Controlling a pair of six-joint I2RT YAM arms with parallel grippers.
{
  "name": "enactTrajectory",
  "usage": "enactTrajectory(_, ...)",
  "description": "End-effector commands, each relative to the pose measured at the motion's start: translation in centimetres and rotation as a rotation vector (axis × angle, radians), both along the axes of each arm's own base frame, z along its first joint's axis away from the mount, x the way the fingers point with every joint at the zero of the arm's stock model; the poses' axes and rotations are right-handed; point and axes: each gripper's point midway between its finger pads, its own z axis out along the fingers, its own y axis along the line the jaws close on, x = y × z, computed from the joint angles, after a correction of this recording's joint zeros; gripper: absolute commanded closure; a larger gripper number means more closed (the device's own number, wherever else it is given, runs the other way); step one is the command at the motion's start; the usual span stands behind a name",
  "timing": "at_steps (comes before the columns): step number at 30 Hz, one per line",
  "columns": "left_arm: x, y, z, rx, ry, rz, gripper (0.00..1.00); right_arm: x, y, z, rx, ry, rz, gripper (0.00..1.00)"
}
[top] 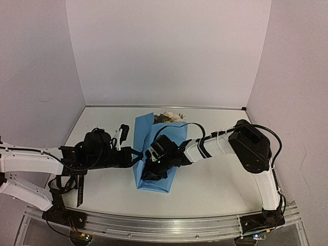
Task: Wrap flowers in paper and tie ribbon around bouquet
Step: Fold the 2/3-folded wrapping paper at the center of the board.
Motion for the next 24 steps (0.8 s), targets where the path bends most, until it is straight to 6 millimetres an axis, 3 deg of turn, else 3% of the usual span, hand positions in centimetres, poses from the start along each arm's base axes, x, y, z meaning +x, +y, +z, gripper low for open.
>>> enactTrajectory(1,0.5,-2.4,2.7,-0.069,-0.059,-0.056,1.00,0.7,-1.5,-2.5,-0.079,0.007,-0.056,0.85)
enactTrajectory(7,0.6,-2.8,1.7,-0.050,-0.043,-0.064,1.00,1.2,-1.5,1.7,-0.008,-0.055,-0.033,0.84)
enactTrajectory(16,0.7,-2.8,1.7,-0.041,-0.056,-0.067,1.00,1.1,-2.0,7.7,0.089,-0.137,0.007,0.83)
enactTrajectory(24,0.6,-4.4,1.3,-0.039,-0.050,-0.130,1.00,0.1,-6.9,7.6,0.020,-0.178,-0.043,0.83)
